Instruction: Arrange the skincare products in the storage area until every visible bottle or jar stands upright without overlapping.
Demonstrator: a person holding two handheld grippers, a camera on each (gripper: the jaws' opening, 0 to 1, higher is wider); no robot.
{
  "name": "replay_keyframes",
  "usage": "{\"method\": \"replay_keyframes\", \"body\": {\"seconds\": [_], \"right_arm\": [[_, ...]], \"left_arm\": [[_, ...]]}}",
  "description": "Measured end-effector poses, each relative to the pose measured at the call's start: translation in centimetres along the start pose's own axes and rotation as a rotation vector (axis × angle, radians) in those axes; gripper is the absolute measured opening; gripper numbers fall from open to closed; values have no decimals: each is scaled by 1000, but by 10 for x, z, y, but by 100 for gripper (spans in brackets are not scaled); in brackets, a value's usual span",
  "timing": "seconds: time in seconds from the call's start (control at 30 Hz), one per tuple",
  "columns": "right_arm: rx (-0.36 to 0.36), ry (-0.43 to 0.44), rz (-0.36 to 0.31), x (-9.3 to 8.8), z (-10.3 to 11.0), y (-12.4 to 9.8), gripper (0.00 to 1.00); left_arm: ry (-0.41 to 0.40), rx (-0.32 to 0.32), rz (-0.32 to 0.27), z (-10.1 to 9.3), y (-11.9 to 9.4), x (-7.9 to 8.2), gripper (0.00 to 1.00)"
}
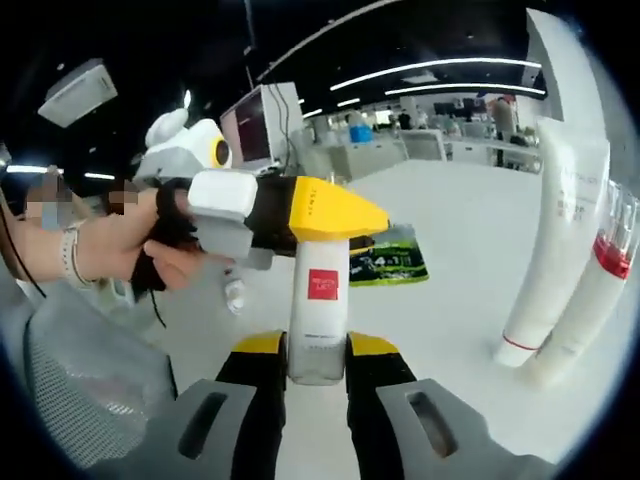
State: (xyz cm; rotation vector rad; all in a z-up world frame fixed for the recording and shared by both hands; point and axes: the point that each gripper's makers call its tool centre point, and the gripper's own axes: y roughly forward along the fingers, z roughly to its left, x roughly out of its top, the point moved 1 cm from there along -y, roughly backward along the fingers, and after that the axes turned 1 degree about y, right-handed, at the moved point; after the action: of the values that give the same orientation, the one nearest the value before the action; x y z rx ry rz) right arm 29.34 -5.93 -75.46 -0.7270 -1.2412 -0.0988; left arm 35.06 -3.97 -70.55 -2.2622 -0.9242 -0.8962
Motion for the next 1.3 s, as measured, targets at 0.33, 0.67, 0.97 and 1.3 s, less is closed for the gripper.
{"method": "replay_keyframes", "body": {"seconds": [0.33,0.67,0.97,1.3], "right_arm": [[-135,-39,9,-7,-27,-20,24],[-202,-78,-47,15,-40,-33,21],[-202,-41,-69,15,-48,-34,18],[-189,-101,-13,-4,-49,-26,18]], "left_arm": [[414,-99,12,-56,23,0,17],[527,-108,22,-56,36,-7,17],[615,-142,-7,-55,36,-12,18],[583,-135,20,-50,35,-24,19]]}}
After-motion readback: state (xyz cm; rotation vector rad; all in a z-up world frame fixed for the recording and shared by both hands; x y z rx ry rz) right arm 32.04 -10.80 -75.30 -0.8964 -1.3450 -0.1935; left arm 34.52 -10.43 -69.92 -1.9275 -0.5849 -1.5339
